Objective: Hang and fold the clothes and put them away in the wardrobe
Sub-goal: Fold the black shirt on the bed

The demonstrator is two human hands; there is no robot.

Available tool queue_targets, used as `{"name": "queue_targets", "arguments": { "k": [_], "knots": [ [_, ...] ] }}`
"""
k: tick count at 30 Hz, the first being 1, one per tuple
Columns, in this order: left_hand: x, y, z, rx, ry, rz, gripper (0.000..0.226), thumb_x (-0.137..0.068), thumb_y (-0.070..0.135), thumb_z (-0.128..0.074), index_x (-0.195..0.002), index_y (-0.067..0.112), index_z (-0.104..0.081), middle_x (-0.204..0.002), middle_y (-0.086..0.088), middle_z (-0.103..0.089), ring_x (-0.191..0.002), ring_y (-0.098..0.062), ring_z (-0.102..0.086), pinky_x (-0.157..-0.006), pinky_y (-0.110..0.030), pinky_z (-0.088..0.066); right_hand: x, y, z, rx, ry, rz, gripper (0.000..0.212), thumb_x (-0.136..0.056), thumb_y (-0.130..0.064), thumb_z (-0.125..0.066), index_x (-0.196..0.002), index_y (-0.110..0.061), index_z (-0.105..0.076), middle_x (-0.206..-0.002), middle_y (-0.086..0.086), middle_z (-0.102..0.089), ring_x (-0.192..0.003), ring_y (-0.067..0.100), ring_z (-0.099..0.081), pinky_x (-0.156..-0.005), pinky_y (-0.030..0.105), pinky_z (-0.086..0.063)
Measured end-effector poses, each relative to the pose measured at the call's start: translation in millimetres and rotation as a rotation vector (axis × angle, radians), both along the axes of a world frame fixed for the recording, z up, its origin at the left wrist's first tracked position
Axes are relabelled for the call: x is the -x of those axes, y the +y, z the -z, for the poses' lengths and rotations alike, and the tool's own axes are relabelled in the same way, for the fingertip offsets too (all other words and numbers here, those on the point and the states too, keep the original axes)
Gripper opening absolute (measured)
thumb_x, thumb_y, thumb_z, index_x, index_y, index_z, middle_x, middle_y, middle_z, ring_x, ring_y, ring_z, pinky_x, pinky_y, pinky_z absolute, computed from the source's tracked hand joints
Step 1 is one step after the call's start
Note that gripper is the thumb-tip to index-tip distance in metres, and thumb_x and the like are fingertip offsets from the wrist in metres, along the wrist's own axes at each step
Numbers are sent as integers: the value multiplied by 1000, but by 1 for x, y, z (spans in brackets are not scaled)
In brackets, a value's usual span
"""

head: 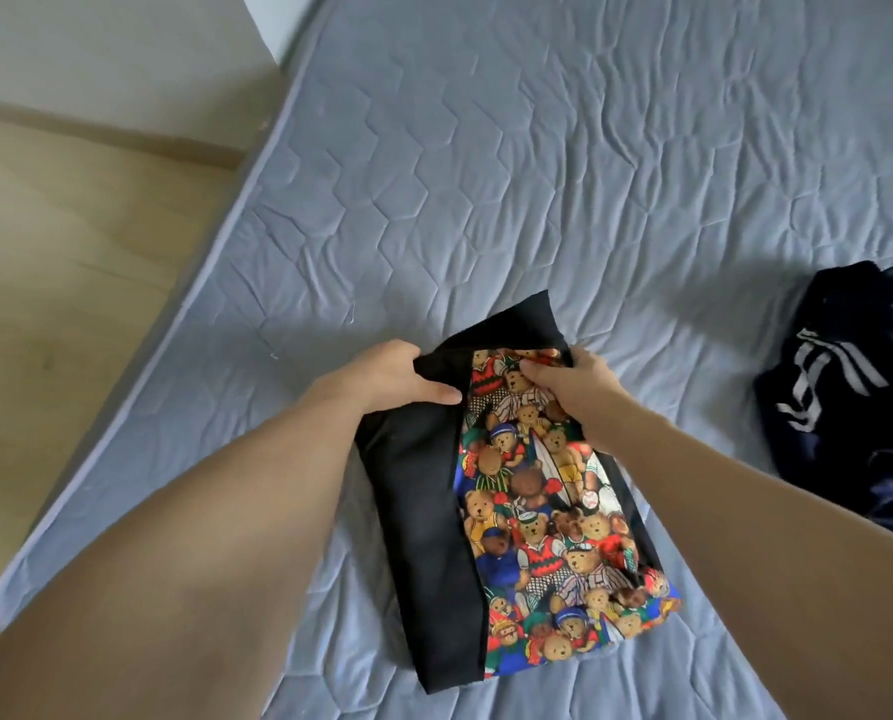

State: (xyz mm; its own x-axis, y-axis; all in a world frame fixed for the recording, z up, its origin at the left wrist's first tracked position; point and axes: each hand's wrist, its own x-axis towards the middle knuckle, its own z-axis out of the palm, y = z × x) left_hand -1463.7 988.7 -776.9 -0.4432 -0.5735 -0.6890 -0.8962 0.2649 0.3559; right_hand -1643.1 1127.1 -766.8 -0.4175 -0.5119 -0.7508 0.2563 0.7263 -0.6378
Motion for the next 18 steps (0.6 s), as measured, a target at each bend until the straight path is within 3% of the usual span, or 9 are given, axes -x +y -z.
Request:
{"name": "queue_targets", "arguments": {
  "k": [2, 5, 8, 10, 12, 13, 15, 18],
  "knots": [
    [-17, 7, -25, 74, 55, -6, 57, -59, 71, -73, -81, 20, -58, -86, 3, -59, -79, -16, -60, -66, -34, -48, -15, 7, -29, 39, -137, 79, 17, -83, -19, -72, -90, -23, -57, -77, 7, -73, -69, 26, -69, -69, 43, -59],
    [-47, 31, -78, -22, 108, -74, 40, -63, 60, -77, -83, 28, -63, -82, 7, -66, -79, -14, -63, -66, -30, -49, -40, 23, -87, 17, -212, 34, 21, -82, -7, -70, -97, -16, -58, -85, 15, -72, -76, 31, -68, -80, 49, -56],
    [-79, 55, -159, 20, 101, -58, 38, -66, 57, -76, -88, 29, -62, -86, 8, -65, -84, -16, -62, -71, -31, -49, -62, 34, -174, -17, 9, -198, 35, -72, 6, -69, -102, -9, -62, -84, 13, -69, -74, 25, -64, -74, 38, -56],
    [-98, 72, -209, 96, 119, -24, 39, -70, 55, -74, -90, 25, -58, -87, 6, -64, -86, -19, -62, -73, -33, -49, -73, 37, -228, -1, 131, -368, 45, -70, 11, -65, -108, -10, -55, -81, 9, -63, -62, 17, -58, -53, 26, -52],
    [-120, 89, -259, 189, 125, 13, 39, -76, 53, -70, -95, 22, -56, -90, 5, -63, -90, -21, -62, -76, -34, -49, -89, 37, -284, -21, 276, -612, 39, -71, 4, -65, -100, -18, -51, -68, 1, -57, -47, 9, -53, -42, 24, -43],
    [-134, 97, -290, 250, 120, 22, 39, -79, 51, -68, -101, 22, -55, -94, 3, -64, -92, -22, -62, -76, -34, -49, -100, 36, -316, -48, 358, -779, 34, -72, -2, -69, -97, -18, -53, -65, -2, -56, -43, 5, -53, -43, 22, -43],
    [-154, 111, -336, 349, 106, 34, 38, -84, 46, -65, -109, 21, -50, -98, -1, -65, -93, -26, -62, -70, -31, -44, -119, 33, -367, -101, 506, -1069, 27, -72, -16, -74, -95, -15, -60, -66, -2, -56, -56, 8, -58, -51, 22, -43],
    [-187, 133, -397, 461, 55, 23, 35, -89, 40, -59, -117, 22, -48, -100, -3, -66, -92, -28, -63, -70, -33, -44, -152, 33, -429, -52, 643, -1228, 20, -74, -18, -73, -88, -15, -58, -66, 0, -52, -68, 19, -55, -56, 24, -40]
  ]
}}
